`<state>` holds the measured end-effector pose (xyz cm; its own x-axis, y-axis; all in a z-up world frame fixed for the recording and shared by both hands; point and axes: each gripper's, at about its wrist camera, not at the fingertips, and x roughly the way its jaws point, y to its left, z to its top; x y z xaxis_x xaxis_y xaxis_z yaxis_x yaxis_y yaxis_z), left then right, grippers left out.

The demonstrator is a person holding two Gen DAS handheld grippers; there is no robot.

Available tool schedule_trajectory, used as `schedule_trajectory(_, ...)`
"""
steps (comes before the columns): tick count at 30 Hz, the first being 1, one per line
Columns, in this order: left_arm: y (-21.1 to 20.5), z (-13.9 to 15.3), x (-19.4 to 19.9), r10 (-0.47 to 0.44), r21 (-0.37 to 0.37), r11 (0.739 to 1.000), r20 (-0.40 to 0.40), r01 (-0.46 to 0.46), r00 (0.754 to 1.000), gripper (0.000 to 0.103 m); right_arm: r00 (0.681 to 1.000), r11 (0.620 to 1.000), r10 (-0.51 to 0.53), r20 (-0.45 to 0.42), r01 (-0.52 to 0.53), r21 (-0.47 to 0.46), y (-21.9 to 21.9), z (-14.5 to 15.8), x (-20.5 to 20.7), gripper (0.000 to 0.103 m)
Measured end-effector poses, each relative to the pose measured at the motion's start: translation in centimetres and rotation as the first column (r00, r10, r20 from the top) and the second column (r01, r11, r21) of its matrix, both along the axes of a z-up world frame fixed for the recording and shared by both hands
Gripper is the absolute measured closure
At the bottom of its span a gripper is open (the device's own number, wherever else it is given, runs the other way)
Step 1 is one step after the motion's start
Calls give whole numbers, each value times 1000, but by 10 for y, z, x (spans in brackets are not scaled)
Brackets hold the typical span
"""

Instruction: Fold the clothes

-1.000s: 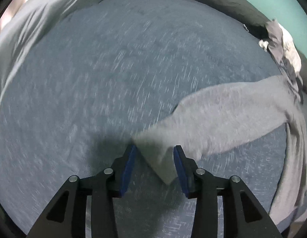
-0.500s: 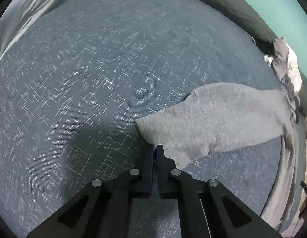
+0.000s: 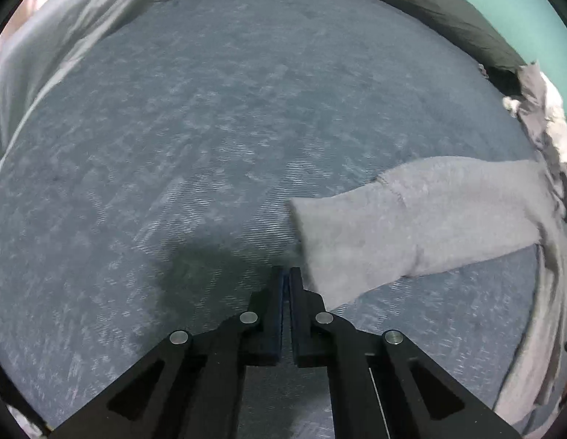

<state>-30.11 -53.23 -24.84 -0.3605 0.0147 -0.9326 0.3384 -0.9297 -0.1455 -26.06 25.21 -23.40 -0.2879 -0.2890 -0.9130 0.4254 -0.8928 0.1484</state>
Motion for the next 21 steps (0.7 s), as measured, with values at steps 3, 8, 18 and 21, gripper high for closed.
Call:
schedule_trajectory(3, 0, 9, 6, 11, 0, 1000, -31, -11, 999, 100, 1000, 1000, -29, 3, 29, 6, 13, -2, 3, 94)
schedule_trajectory(8, 46, 29, 3, -98, 18, 995, -75, 100, 992, 95, 993, 993, -118, 24, 118, -12, 39, -9, -2, 94)
schedule_trajectory(18, 227, 31, 43, -492, 163, 855, -43, 492, 869, 70, 978, 979, -188, 90, 194, -64, 75, -20, 24, 83)
schedule_trajectory(21, 274, 28, 58, -573, 186, 801, -36, 569, 819, 66, 978, 979, -180, 107, 189, -78, 82, -18, 38, 83)
